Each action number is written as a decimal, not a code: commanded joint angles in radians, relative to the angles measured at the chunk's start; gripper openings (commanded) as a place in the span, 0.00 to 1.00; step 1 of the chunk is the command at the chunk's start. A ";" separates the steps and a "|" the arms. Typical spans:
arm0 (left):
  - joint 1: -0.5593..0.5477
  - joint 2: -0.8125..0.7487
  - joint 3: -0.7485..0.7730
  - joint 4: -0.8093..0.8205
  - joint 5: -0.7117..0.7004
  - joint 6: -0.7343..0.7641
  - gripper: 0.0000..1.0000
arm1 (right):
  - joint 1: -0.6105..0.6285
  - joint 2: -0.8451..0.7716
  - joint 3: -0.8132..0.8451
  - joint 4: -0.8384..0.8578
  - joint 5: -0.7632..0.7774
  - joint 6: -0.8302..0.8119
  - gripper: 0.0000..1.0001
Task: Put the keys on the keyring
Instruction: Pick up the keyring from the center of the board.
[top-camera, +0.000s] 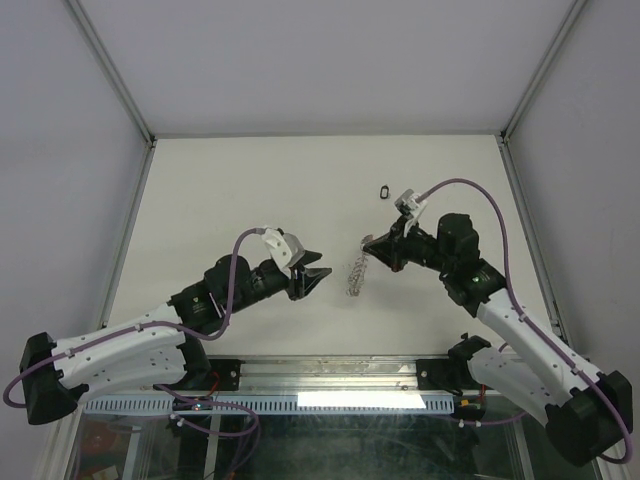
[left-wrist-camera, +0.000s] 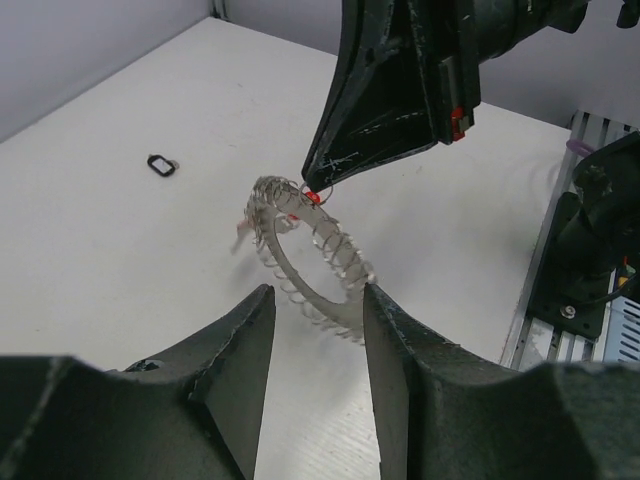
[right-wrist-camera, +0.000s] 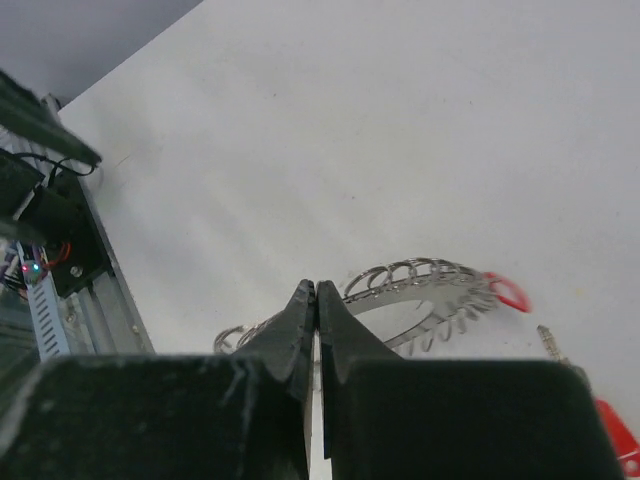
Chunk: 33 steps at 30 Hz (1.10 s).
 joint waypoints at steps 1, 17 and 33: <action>-0.012 -0.016 0.055 0.048 0.018 0.088 0.40 | 0.008 -0.095 -0.023 0.148 -0.121 -0.159 0.00; -0.012 0.116 -0.012 0.325 0.109 0.058 0.39 | 0.015 -0.150 -0.012 0.125 -0.409 -0.332 0.00; -0.012 0.145 -0.041 0.409 0.373 0.187 0.37 | 0.033 -0.153 0.012 0.136 -0.530 -0.338 0.00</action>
